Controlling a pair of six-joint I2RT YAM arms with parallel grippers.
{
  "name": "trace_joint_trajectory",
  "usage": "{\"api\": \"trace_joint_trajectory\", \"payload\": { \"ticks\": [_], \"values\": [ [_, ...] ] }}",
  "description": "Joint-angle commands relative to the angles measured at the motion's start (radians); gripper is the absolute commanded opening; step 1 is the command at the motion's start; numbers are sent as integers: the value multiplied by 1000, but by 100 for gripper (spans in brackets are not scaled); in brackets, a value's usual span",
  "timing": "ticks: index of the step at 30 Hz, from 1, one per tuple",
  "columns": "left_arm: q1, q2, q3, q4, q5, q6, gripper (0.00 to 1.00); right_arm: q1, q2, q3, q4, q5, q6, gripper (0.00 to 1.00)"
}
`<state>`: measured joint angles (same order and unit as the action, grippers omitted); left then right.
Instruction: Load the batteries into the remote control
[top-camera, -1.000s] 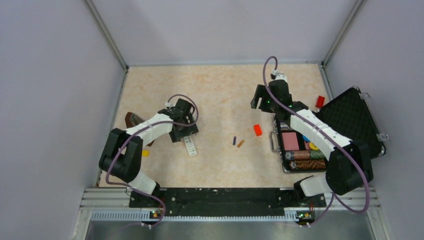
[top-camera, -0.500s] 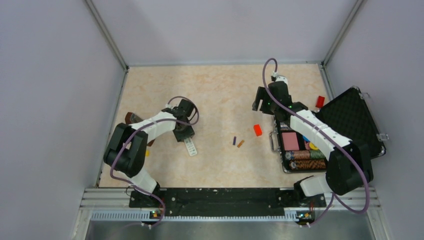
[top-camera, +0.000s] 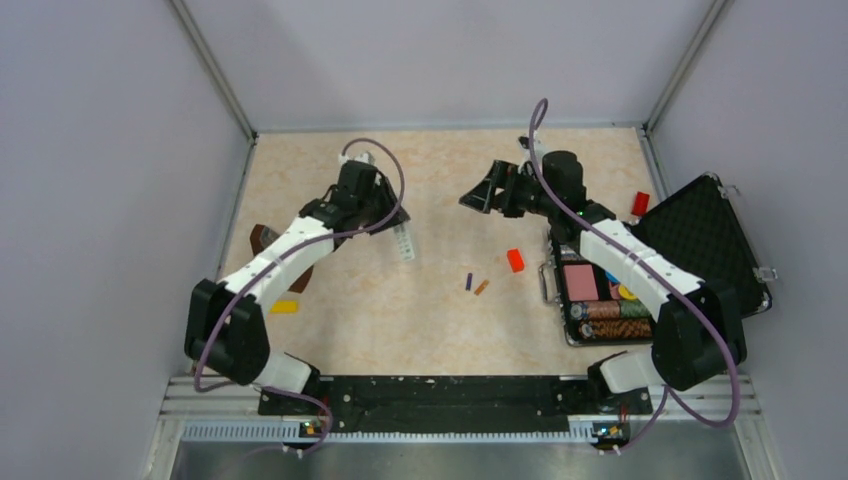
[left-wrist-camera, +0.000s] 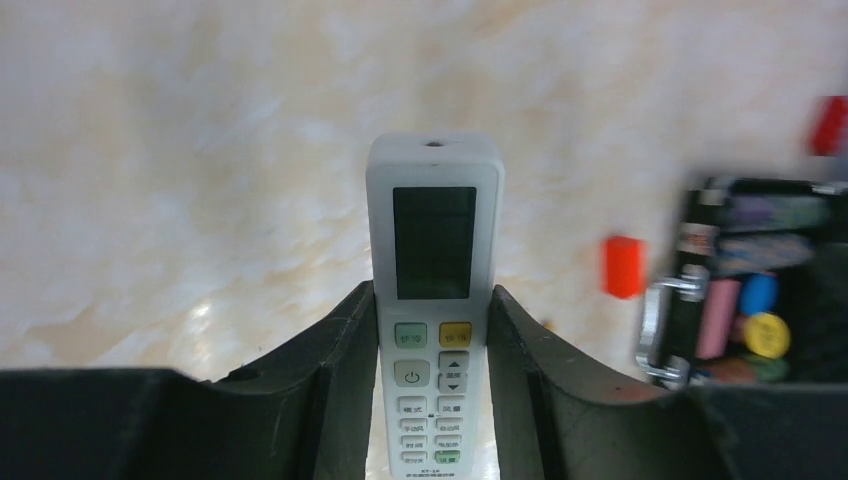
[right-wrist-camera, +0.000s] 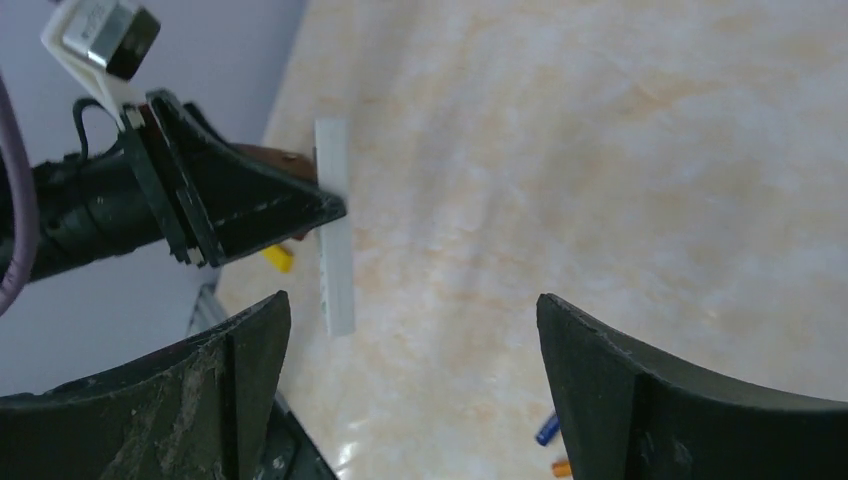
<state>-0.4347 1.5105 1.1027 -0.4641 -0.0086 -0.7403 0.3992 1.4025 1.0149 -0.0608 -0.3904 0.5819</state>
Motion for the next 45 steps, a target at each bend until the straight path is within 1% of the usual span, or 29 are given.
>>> {"api": "trace_joint_trajectory", "payload": {
  "ticks": [1,3,6,10,12,14,17,18,20,22,23,26,27,28,30,31,32,33,34,35,37,39,40,42,45],
  "values": [
    [0,-181,72,339,208,110,0,33,-26,81,281,-332,90,93],
    [4,-222,91,410,284,117,0,41,-25,113,314,-399,100,94],
    [5,-246,142,455,414,114,0,52,-19,138,396,-474,145,96],
    [7,-253,210,547,550,31,0,66,2,174,514,-541,222,97],
    [7,-254,224,607,591,-15,0,76,18,189,584,-573,273,97],
    [7,-252,230,665,624,-51,0,89,36,204,646,-599,319,96],
    [7,-248,230,723,668,-76,0,107,58,224,688,-618,356,89],
    [7,-250,223,747,678,-84,0,113,66,229,695,-619,361,85],
    [7,-249,219,774,698,-102,0,118,92,242,684,-626,372,73],
    [7,-248,217,792,720,-108,0,121,117,265,674,-636,389,56],
    [7,-248,216,794,726,-110,0,122,124,268,690,-641,408,49],
    [7,-247,216,796,739,-99,0,121,131,254,789,-642,472,24],
    [7,-246,217,789,737,-92,3,122,131,254,798,-639,479,16],
    [7,-247,217,774,729,-83,15,121,128,254,799,-633,479,11],
    [7,-250,220,733,705,-61,47,121,124,254,779,-621,457,4],
    [7,-252,220,713,691,-45,64,122,118,257,749,-613,429,2],
    [7,-257,222,684,668,-25,76,121,113,262,694,-601,386,1],
    [7,-264,225,643,630,-3,85,122,105,273,624,-586,326,1],
    [7,-273,227,604,597,27,91,125,97,292,518,-560,238,1],
    [7,-281,226,571,553,55,93,130,86,315,392,-524,136,1],
    [6,-294,225,483,456,108,93,152,72,376,152,-408,-77,1],
    [5,-303,202,469,400,167,93,186,64,421,-22,-279,-243,1],
    [5,-304,191,469,381,173,93,202,62,433,-70,-203,-292,1],
    [4,-296,174,475,389,198,92,230,59,439,-115,-119,-351,0],
    [3,-278,182,428,340,211,89,275,60,445,-165,6,-433,0]
  ]
}}
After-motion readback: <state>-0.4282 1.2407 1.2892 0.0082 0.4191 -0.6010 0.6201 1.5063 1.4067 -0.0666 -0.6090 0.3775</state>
